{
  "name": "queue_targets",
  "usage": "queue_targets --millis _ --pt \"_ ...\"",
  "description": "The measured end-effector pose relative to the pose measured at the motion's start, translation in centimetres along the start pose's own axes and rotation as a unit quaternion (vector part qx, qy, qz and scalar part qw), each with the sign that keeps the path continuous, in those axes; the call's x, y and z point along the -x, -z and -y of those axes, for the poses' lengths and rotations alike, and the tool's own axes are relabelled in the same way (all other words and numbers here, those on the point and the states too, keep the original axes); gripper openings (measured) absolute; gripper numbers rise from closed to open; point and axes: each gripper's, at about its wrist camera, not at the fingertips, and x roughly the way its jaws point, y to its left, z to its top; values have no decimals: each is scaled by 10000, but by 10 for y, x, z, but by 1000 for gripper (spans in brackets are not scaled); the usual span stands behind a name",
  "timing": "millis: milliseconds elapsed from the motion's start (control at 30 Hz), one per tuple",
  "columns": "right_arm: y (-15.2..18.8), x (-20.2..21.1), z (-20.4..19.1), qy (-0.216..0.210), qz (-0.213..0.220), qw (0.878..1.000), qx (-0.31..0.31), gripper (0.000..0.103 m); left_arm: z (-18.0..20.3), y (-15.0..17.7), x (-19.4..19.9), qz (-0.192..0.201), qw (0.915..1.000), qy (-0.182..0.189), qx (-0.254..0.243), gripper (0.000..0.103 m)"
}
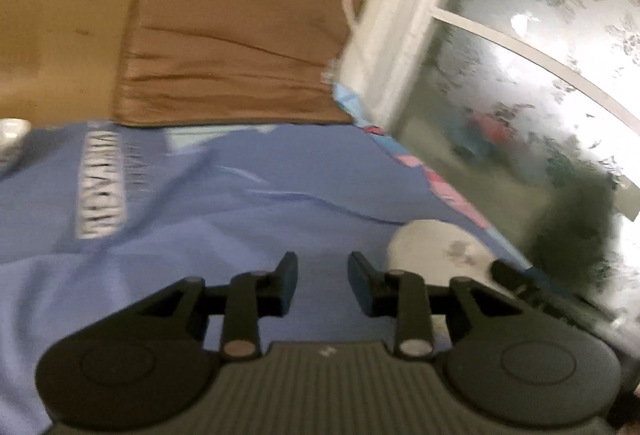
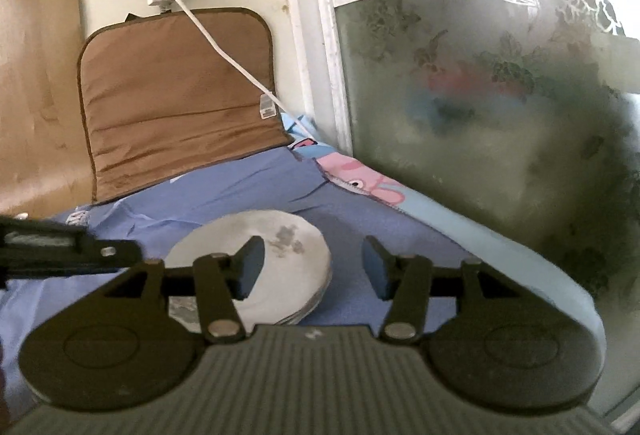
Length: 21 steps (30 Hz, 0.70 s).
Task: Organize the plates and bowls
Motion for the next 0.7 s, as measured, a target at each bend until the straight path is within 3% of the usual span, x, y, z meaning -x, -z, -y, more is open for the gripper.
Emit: queue_targets --millis 167,267,367,467,533,600,700 --pt "-3 9 -22 -325 140 9993 77 57 -57 19 37 111 9981 -605 101 29" --pt "-5 10 -46 -742 64 9970 191 57 -103 31 67 160 9943 -982 373 29" --pt "-6 6 -76 -1380 -290 9896 275 57 -142 38 98 285 9887 -1290 713 29" --pt "-5 -3 -110 -2052 -816 9747 329 56 -179 41 129 550 9789 -1684 1014 29" --pt "-3 -12 -139 -2541 -1280 9580 362 54 -207 41 146 738 9685 -1961 1342 29" --pt "0 -21 -168 -2942 -1685 9399 408 44 -229 39 155 901 9593 -2078 1688 29" --pt "8 -35 -216 -3293 -2169 9177 481 37 -253 36 162 1138 9491 -2069 2084 29"
